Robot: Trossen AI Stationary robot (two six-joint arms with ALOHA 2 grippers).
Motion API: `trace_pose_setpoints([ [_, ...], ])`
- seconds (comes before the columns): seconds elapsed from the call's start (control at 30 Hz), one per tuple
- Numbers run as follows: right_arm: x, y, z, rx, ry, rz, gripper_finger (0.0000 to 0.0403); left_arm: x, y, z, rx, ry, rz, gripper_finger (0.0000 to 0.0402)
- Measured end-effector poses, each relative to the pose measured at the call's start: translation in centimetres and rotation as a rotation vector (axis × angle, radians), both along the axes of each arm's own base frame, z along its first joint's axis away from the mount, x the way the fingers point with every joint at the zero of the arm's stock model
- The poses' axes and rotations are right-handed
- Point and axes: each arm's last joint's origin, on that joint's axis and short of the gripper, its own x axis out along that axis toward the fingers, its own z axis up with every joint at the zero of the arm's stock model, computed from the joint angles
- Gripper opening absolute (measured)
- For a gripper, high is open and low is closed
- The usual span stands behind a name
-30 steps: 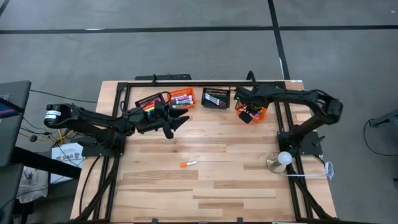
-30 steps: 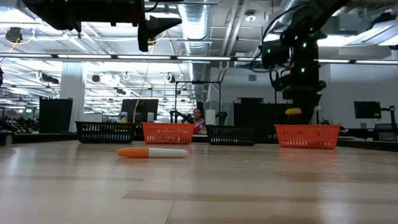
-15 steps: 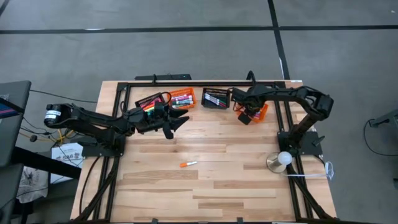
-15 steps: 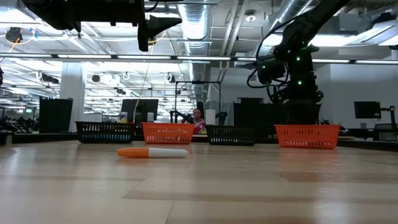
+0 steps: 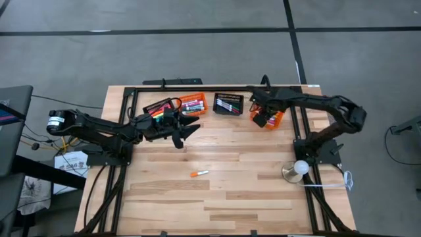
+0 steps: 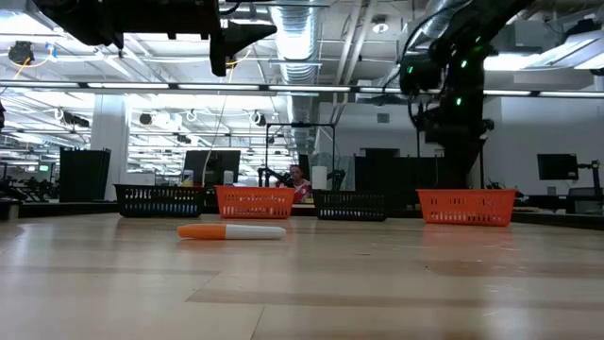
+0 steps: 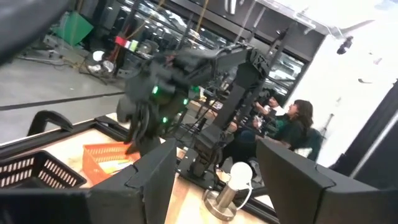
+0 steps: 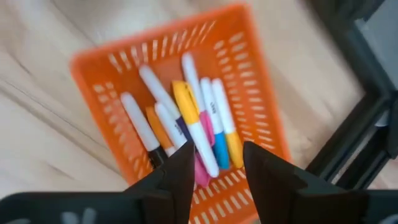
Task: Pick & Place Markers
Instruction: Put the orange small highlighter pen into the left orange bin
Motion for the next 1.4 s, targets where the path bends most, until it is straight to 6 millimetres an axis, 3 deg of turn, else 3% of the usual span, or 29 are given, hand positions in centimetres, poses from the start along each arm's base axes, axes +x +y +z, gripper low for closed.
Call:
trace_pose_setpoints([
  [0.2,-2.0,1.8,4.9,-0.079,-0.254,-0.018,0.0118,0.1,-0.4,-0.4,0.026,0.043,-0.103,0.0222],
  [0.4,-3.4,5.2,9.7,-0.063,-0.645,0.15,0.012,0.1,-1.7,-1.4,0.024,0.143,-0.169,0.0222],
  [0.63,-5.1,8.6,12.9,-0.106,-0.895,0.32,0.0119,-0.1,-3.5,-2.4,0.028,0.252,-0.229,0.0221],
  [0.8,-5.5,10.2,14.1,-0.101,-0.999,0.409,0.0119,-0.3,-4.7,-2.9,0.007,0.3,-0.232,0.0221],
  [1.03,-4.4,11.7,14.2,-0.058,-1.039,0.507,0.0119,-0.2,-6.3,-2.8,0.037,0.407,-0.223,0.0221],
  [1.2,-3.0,12.6,13.7,-0.023,-1.02,0.558,0.0119,1.4,-7.4,-2.6,0.072,0.514,-0.242,0.0221],
  [1.4,-2.0,13.0,13.2,-0.008,-1.002,0.589,0.0119,4.1,-8.5,-4.6,0.129,0.782,-0.265,0.0221],
])
